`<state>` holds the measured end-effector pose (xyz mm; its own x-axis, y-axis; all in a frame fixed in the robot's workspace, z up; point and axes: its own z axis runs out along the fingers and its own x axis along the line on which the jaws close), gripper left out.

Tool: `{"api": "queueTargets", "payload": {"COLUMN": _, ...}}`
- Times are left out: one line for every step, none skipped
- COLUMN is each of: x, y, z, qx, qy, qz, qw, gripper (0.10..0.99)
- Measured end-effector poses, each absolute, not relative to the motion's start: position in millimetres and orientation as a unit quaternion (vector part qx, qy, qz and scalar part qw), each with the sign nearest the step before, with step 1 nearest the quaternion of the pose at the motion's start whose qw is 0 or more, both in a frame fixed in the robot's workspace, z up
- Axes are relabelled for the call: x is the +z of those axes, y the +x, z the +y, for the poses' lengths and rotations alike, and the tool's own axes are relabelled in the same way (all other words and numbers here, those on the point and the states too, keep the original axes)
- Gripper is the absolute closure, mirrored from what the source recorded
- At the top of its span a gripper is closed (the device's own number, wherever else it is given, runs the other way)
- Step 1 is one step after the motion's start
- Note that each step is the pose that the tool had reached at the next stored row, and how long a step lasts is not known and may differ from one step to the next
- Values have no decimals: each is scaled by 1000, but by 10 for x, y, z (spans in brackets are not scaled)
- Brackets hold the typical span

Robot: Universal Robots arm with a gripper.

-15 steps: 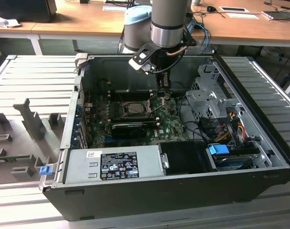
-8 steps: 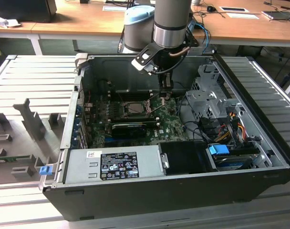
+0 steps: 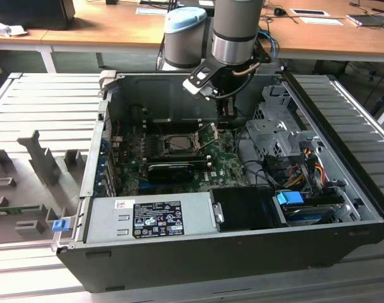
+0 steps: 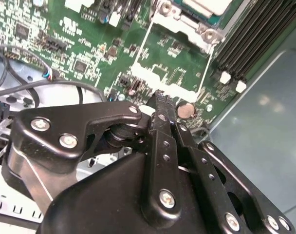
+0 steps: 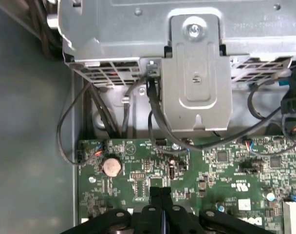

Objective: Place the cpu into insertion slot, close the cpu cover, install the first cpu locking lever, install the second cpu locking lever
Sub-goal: 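Close the cpu cover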

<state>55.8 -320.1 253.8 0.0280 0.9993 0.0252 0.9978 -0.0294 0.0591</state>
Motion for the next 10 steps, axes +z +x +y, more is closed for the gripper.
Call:
{"api": "queueTargets", "payload": {"x": 2536, "y": 573, "z": -3201, "qx": 30, "qy": 717, "qz": 697, "qw": 12, "gripper": 980}}
{"api": "queueTargets", "payload": {"x": 2534, "y": 589, "z": -3200, "qx": 30, "qy": 717, "qz": 697, "qw": 12, "gripper": 980}}
{"api": "queueTargets", "payload": {"x": 2532, "y": 601, "z": -3201, "qx": 29, "qy": 717, "qz": 697, "qw": 12, "gripper": 980}}
{"api": "queueTargets", "payload": {"x": 2525, "y": 614, "z": -3201, "qx": 29, "qy": 716, "qz": 697, "qw": 12, "gripper": 980}}
{"api": "queueTargets", "payload": {"x": 2513, "y": 615, "z": -3201, "qx": 29, "qy": 716, "qz": 697, "qw": 12, "gripper": 980}}
{"api": "queueTargets", "payload": {"x": 2498, "y": 615, "z": -3201, "qx": 29, "qy": 716, "qz": 697, "qw": 12, "gripper": 980}}
{"api": "queueTargets", "payload": {"x": 2478, "y": 616, "z": -3201, "qx": 29, "qy": 716, "qz": 697, "qw": 12, "gripper": 980}}
{"api": "queueTargets", "payload": {"x": 2460, "y": 616, "z": -3201, "qx": 29, "qy": 716, "qz": 697, "qw": 12, "gripper": 980}}
{"api": "queueTargets", "payload": {"x": 2438, "y": 617, "z": -3201, "qx": 29, "qy": 716, "qz": 698, "qw": 11, "gripper": 980}}
{"api": "queueTargets", "payload": {"x": 2429, "y": 616, "z": -3201, "qx": 29, "qy": 715, "qz": 698, "qw": 11, "gripper": 980}}
